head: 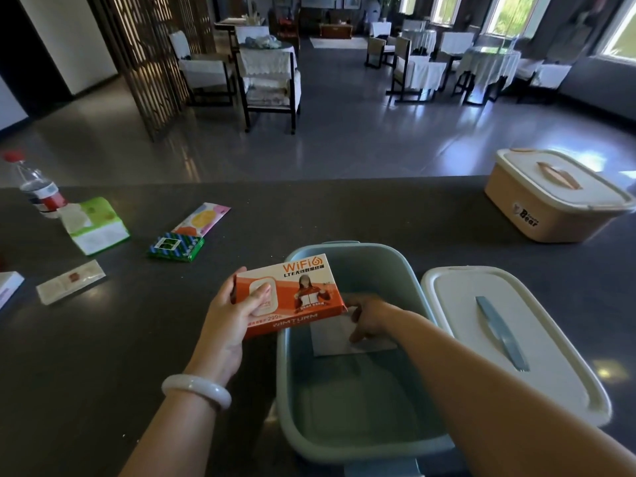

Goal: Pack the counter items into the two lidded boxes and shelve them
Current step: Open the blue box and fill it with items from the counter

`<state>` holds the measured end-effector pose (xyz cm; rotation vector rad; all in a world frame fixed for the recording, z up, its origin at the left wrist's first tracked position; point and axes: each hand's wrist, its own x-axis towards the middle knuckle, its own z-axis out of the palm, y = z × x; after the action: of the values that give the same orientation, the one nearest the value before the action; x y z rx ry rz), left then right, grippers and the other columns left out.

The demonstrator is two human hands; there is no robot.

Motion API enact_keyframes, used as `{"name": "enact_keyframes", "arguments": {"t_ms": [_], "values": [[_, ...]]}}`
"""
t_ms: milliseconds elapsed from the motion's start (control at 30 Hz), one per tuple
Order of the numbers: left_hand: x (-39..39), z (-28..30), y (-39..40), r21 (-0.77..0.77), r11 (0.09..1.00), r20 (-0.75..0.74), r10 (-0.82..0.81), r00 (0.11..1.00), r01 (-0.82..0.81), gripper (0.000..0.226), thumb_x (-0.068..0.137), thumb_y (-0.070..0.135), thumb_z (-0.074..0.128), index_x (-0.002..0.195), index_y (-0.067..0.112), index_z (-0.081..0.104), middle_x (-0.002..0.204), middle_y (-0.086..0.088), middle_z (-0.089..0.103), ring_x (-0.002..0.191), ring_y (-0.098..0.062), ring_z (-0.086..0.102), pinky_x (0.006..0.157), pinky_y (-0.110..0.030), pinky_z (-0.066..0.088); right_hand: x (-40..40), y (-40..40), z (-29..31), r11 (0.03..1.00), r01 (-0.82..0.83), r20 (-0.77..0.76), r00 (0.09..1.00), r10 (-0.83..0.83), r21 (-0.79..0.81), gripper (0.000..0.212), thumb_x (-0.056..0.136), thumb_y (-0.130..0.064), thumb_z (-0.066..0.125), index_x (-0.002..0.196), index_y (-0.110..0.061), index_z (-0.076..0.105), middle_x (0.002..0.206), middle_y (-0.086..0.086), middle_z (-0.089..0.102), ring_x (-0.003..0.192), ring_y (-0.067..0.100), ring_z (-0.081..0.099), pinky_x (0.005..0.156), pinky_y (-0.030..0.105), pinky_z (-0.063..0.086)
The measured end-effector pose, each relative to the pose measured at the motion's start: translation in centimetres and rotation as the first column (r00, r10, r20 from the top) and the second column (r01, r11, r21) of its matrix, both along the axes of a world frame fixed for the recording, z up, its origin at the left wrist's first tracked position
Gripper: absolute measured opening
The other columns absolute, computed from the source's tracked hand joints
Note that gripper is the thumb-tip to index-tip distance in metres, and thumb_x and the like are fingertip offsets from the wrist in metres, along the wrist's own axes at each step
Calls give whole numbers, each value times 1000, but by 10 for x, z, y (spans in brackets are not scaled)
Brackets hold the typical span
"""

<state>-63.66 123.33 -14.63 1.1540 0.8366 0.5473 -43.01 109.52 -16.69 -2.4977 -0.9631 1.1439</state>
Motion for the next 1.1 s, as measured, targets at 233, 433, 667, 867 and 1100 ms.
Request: {"name": "enact_keyframes", "arguments": {"t_ms": [233,433,667,867,1100], "values": [[3,3,1,18,1000,-6,4,1000,-4,72,71,29,76,137,35,47,106,5,73,94,-14,71,81,-40,55,3,2,0,998,63,-35,997,-62,27,80,79,-7,76,146,-31,38,138,6,51,126,26,48,98,26,39],[5,6,3,68,998,-40,-5,999,8,67,80,26,74,139,35,45,111,6,69,96,-14,70,75,-34,56,5,0,0,995,90,-42,995,-87,53,81,79,-5,75,147,-29,37,140,6,50,128,26,47,107,32,38],[5,7,4,68,998,-53,-3,999,6,67,80,26,74,139,35,44,114,4,68,99,-16,69,76,-35,56,4,1,0,987,138,-89,987,-131,81,81,79,-4,74,146,-29,37,142,6,48,127,26,46,106,35,41],[7,10,4,85,996,-69,-19,997,25,67,81,27,74,139,35,43,115,4,67,100,-17,68,78,-36,56,6,1,-1,979,177,-131,978,-163,103,78,78,-3,75,143,-30,42,136,5,51,122,26,49,102,37,46],[6,14,3,115,992,-93,-36,995,47,67,82,28,73,141,35,41,119,3,64,102,-18,67,81,-38,56,13,1,11,911,216,-89,976,-197,351,62,78,4,73,133,-18,56,116,7,64,104,23,63,87,37,55]]}}
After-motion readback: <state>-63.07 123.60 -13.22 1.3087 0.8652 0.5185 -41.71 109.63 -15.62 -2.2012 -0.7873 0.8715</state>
